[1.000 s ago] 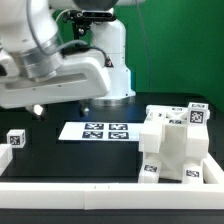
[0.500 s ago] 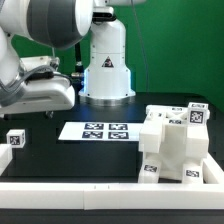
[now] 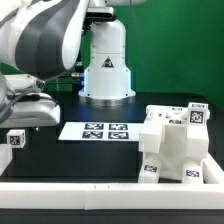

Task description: Assemble chair

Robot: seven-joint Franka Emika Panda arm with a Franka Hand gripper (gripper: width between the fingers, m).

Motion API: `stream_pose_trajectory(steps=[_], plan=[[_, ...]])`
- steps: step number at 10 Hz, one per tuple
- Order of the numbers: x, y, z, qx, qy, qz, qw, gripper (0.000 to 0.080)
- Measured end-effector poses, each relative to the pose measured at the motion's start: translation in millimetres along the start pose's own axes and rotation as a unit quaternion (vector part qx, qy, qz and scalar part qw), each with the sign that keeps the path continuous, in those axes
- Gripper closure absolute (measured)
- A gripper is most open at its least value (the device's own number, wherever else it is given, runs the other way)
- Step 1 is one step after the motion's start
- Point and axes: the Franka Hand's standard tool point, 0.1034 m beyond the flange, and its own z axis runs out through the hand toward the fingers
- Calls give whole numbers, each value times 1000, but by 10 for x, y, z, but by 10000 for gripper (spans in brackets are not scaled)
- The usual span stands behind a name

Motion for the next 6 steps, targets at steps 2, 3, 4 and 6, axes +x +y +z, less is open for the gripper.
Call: stream_pose_trajectory(steps=[2, 3, 4, 6], plan=[[2, -6, 3, -1, -1, -1, 1000, 150], [1, 7, 52, 1, -4, 1, 1000, 150], [16, 40, 233, 4, -21, 5, 1000, 150], [-13, 52, 500, 9, -41, 12, 999, 150]])
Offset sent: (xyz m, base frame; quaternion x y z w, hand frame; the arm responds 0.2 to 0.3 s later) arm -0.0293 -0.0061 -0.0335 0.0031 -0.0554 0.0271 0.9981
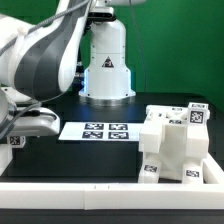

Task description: Assemble chair

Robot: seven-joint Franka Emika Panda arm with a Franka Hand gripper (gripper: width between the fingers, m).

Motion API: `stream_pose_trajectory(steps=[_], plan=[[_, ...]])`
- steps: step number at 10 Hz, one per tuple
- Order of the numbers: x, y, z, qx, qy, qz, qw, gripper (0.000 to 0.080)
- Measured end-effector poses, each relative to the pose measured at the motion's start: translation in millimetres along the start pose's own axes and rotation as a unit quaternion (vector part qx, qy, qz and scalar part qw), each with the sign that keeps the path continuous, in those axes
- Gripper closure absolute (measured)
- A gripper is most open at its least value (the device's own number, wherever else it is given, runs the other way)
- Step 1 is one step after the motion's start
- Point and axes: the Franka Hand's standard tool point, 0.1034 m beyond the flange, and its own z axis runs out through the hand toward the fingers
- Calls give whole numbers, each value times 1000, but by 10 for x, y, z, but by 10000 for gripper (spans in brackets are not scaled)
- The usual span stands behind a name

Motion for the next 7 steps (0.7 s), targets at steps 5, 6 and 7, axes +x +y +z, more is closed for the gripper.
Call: stream_pose_trajectory(steps=[5, 6, 7], plan=[[-12, -1, 48, 2, -5, 3, 1000, 463], [-14, 1, 49, 2, -5, 3, 1000, 518], [-12, -6, 43, 1, -5, 2, 1000, 518]])
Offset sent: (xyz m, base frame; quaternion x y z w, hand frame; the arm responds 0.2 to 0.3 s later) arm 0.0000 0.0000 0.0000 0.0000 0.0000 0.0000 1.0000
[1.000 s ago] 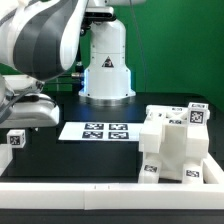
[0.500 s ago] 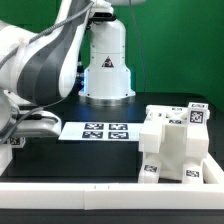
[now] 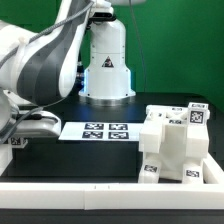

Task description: Assemble chair

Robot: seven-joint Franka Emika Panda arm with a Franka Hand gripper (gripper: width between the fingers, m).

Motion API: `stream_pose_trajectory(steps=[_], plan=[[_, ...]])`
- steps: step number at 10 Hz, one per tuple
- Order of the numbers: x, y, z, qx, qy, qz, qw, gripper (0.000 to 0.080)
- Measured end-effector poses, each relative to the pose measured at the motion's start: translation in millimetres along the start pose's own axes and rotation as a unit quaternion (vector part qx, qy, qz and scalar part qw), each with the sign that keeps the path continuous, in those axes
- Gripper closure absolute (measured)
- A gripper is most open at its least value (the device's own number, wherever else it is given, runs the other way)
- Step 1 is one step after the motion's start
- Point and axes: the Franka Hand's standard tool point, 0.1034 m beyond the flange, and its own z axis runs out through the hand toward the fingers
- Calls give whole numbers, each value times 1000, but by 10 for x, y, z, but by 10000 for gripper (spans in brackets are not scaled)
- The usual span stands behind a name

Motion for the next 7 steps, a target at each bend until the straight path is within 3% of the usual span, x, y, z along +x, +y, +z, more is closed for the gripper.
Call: stream_pose_trajectory(steps=[1, 3, 4, 5, 6, 7], plan=[[10, -81, -96, -9, 20, -3, 1000, 518], [-198, -542, -242, -16, 98, -15, 995, 518], [-352, -773, -171, 6, 128, 3, 992, 518], [-323, -844, -125, 0, 176, -3, 984, 518], [-271, -739, -108, -5, 218, -1, 976, 518], [-264, -726, -122, -6, 236, 2, 972, 518]])
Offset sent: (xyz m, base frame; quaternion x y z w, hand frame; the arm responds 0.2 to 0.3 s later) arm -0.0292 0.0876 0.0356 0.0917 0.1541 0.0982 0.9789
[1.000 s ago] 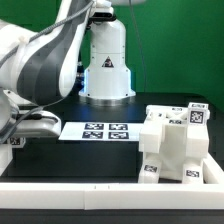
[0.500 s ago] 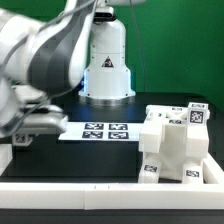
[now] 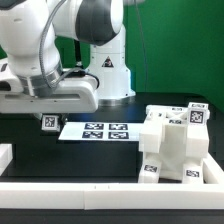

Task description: Assemble chair

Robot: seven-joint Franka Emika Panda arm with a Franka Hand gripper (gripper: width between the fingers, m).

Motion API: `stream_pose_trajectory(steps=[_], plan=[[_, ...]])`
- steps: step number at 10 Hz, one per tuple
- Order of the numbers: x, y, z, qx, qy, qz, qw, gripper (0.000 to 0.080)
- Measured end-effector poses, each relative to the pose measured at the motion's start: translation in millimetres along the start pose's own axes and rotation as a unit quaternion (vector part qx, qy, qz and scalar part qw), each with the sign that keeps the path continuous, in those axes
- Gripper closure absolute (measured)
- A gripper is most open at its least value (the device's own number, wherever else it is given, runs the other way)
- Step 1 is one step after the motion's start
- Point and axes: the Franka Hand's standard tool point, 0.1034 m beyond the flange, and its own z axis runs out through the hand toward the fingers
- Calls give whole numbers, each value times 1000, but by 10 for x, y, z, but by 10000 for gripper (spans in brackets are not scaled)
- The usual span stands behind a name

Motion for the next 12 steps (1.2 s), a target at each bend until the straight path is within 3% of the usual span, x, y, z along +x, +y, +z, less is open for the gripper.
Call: stream_pose_trajectory(steps=[2, 3, 6, 7, 12], plan=[[71, 30, 6, -9, 85, -2, 996, 517], [42, 17, 89, -5, 100, 4, 995, 517], [155, -150, 191, 6, 117, 17, 993, 517], [189, -224, 225, 3, 132, 22, 991, 517], [209, -166, 245, -12, 156, 26, 987, 515]])
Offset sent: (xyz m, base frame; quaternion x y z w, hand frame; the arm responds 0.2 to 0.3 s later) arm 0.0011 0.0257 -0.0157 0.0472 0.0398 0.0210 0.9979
